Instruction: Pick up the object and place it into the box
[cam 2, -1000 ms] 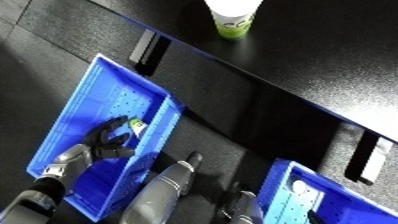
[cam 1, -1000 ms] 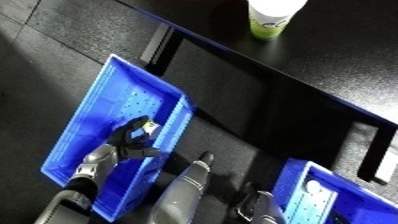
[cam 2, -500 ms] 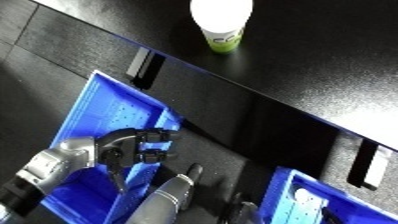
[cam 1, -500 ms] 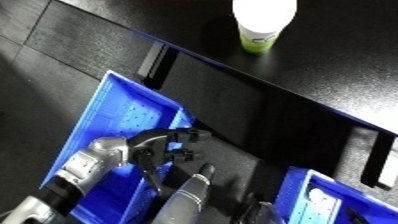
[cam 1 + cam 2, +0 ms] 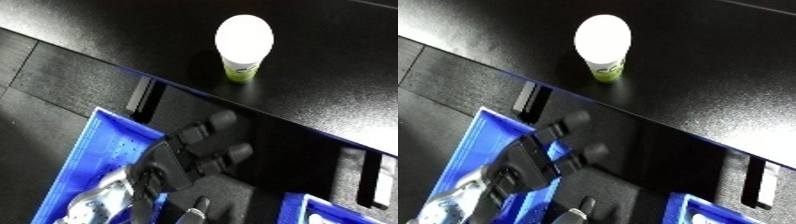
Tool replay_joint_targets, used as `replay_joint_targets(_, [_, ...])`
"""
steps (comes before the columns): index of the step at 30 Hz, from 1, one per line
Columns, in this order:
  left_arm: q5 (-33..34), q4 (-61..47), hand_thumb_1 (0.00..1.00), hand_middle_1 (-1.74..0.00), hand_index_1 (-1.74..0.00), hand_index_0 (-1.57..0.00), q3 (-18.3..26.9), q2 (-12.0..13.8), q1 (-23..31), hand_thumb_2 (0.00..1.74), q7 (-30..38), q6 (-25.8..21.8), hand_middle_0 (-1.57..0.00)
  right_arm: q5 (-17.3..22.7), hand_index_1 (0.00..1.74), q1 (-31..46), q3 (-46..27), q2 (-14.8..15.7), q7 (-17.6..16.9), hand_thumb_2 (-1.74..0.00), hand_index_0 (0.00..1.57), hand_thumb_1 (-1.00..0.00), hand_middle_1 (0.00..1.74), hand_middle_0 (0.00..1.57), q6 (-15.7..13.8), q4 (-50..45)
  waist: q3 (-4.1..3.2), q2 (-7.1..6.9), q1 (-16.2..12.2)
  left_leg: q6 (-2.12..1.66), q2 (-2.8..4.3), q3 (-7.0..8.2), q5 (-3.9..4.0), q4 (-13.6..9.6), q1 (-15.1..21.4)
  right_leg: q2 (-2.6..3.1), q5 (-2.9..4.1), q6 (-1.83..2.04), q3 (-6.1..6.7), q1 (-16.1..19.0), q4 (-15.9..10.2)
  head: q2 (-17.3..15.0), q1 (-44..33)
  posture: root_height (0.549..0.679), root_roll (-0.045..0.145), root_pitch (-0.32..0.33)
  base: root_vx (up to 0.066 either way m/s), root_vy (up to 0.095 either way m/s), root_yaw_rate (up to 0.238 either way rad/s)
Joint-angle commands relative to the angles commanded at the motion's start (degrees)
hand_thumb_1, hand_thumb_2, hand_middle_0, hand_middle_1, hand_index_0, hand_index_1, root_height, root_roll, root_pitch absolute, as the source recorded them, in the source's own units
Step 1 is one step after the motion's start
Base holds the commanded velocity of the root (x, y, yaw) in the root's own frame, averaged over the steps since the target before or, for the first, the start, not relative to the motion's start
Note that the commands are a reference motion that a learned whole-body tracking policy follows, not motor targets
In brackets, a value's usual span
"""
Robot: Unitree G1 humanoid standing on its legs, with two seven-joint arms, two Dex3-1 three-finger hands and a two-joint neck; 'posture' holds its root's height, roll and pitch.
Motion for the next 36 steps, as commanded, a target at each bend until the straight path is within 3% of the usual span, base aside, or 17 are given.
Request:
replay_joint_targets(8, [5.18,-1.01,0.0,0.0,0.0,0.0,8.77,-4.81,-0.8,0.0,8.82,-13.86,0.0,-0.56,0.0,0.74,-0.62,1.69,0.96,0.0,0.0,0.0,0.0,0.0,-0.53,0.05,-0.02,-0.93,0.2,-0.23,0.09,-0.2,0.23,-0.23,0.28,0.03,-0.38,-0.26,-0.13,-0.16,0.6,0.23,0.29,0.633,0.031,-0.085,0.01,-0.016,-0.015])
replay_joint_targets(14, [21.35,-0.55,0.0,0.0,0.0,0.0,11.9,-4.01,-2.46,0.0,23.2,-21.04,0.0,-1.12,0.0,1.2,-0.29,2.02,1.04,0.0,0.0,0.0,0.0,0.0,-0.37,-0.45,-0.13,-1.2,-0.35,-0.27,0.43,-0.06,0.4,-0.27,0.5,0.13,-0.6,-0.39,0.12,-0.25,1.0,0.7,-0.7,0.632,0.031,-0.089,0.016,-0.003,-0.063])
replay_joint_targets(19, [34.74,0.71,0.0,0.0,0.0,0.0,12.33,-1.74,-4.11,0.0,32.25,-19.41,0.0,-1.83,0.0,1.48,0.05,1.76,1.52,0.0,0.0,0.0,0.0,0.0,-0.33,-0.51,-0.36,-1.0,-1.17,-0.08,0.69,0.35,0.16,0.53,0.2,0.22,-0.85,-0.41,0.62,-0.68,1.73,1.41,-2.07,0.631,0.031,-0.093,0.024,0.012,-0.083])
replay_joint_targets(26, [46.19,2.93,0.0,0.0,0.0,0.0,9.6,1.62,-8.29,0.0,39.99,-16.25,0.0,-2.92,0.0,1.24,1.03,0.78,2.16,0.0,0.0,0.0,0.0,0.0,-0.27,-0.42,-0.48,-0.62,-2.95,0.14,1.24,1.22,-0.08,1.62,-0.34,0.68,-0.96,-0.39,1.71,-1.68,2.58,2.93,-4.56,0.629,0.03,-0.094,0.027,0.021,-0.116])
replay_joint_targets(36, [53.66,9.13,0.0,0.0,0.0,0.0,4.38,6.79,-15.84,0.0,45.16,-12.48,0.0,-3.75,0.0,-0.07,2.78,-0.84,2.43,0.0,0.0,0.0,0.0,0.0,0.44,-0.93,-0.05,-0.13,-5.63,0.4,2.06,2.59,-0.5,3.47,-1.46,1.16,-0.78,-0.39,3.48,-3.74,3.81,5.35,-7.43,0.626,0.029,-0.097,0.027,0.024,-0.091])
